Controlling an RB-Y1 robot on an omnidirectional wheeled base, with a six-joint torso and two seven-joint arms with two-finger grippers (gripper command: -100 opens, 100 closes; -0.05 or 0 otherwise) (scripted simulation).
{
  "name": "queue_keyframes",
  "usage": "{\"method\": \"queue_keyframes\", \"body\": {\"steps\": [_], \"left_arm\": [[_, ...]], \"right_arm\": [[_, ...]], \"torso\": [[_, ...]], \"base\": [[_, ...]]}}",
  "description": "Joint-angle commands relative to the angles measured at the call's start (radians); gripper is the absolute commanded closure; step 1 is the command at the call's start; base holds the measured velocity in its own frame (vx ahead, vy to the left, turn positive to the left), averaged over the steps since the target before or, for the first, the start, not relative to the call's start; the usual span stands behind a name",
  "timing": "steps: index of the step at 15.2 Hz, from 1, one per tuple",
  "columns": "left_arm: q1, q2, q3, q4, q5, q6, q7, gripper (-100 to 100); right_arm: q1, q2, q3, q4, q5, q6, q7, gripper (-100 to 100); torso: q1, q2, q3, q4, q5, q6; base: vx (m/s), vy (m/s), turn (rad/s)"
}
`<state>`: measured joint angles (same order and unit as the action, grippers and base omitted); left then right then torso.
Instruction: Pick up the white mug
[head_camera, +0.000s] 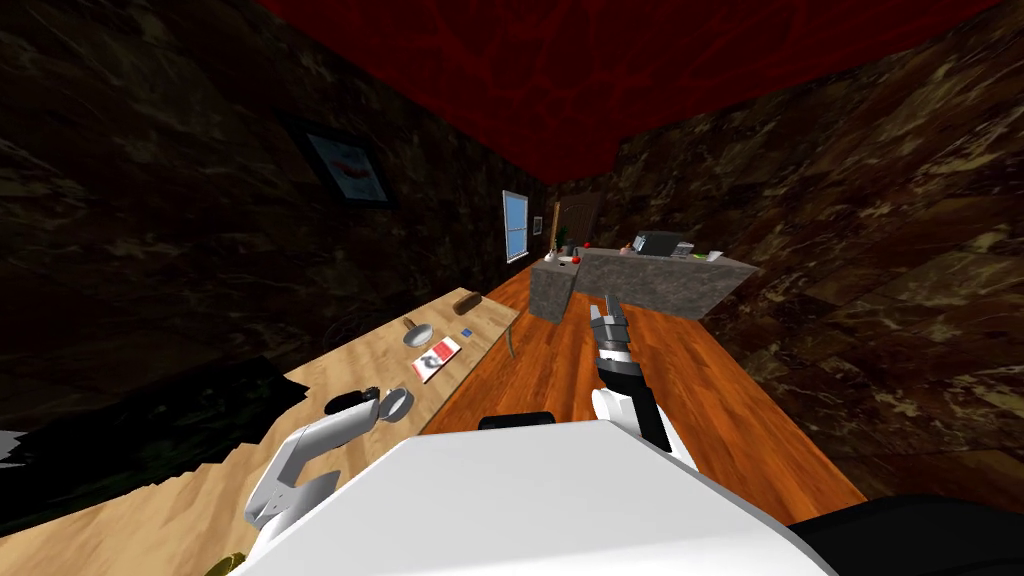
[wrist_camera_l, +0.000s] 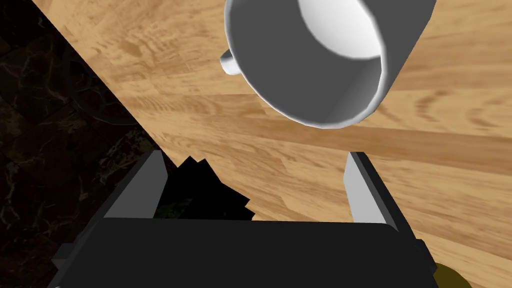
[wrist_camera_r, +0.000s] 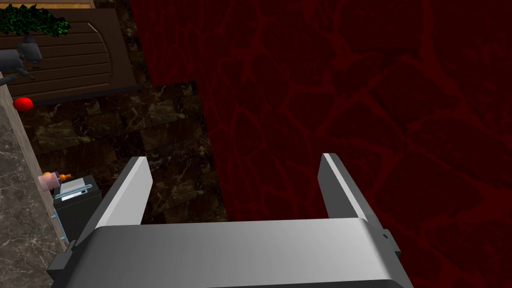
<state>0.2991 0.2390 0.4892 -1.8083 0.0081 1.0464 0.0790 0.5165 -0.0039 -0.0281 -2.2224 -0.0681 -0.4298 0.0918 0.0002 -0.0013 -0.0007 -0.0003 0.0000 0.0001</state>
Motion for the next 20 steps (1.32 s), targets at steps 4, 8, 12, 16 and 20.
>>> {"method": "queue_keyframes", "body": {"steps": [4,8,12,16,20], "left_arm": [[-0.016,-0.005,0.030,0.032,0.004,0.104,0.010,-100],[-0.025,-0.006,0.048,0.048,0.008,0.164,0.015,-100],[-0.043,-0.011,0.080,0.077,0.014,0.259,0.025,-100],[-0.050,-0.013,0.095,0.090,0.017,0.312,0.029,-100],[-0.065,-0.018,0.121,0.114,0.023,0.393,0.037,-100]], "right_arm": [[0.000,0.000,0.000,0.000,0.000,0.000,0.000,0],[0.000,0.000,0.000,0.000,0.000,0.000,0.000,0],[0.000,0.000,0.000,0.000,0.000,0.000,0.000,0],[0.000,0.000,0.000,0.000,0.000,0.000,0.000,0],[0.000,0.000,0.000,0.000,0.000,0.000,0.000,0]], "torso": [[0.000,0.000,0.000,0.000,0.000,0.000],[0.000,-0.001,0.000,0.000,0.000,0.000],[0.000,-0.001,0.000,0.000,0.000,0.000],[0.000,-0.001,0.000,0.000,0.000,0.000],[0.000,-0.001,0.000,0.000,0.000,0.000]], "base": [[0.018,0.011,-0.095],[0.019,0.012,-0.074],[0.023,0.013,-0.100],[0.019,0.013,-0.056],[0.021,0.012,-0.082]]}}
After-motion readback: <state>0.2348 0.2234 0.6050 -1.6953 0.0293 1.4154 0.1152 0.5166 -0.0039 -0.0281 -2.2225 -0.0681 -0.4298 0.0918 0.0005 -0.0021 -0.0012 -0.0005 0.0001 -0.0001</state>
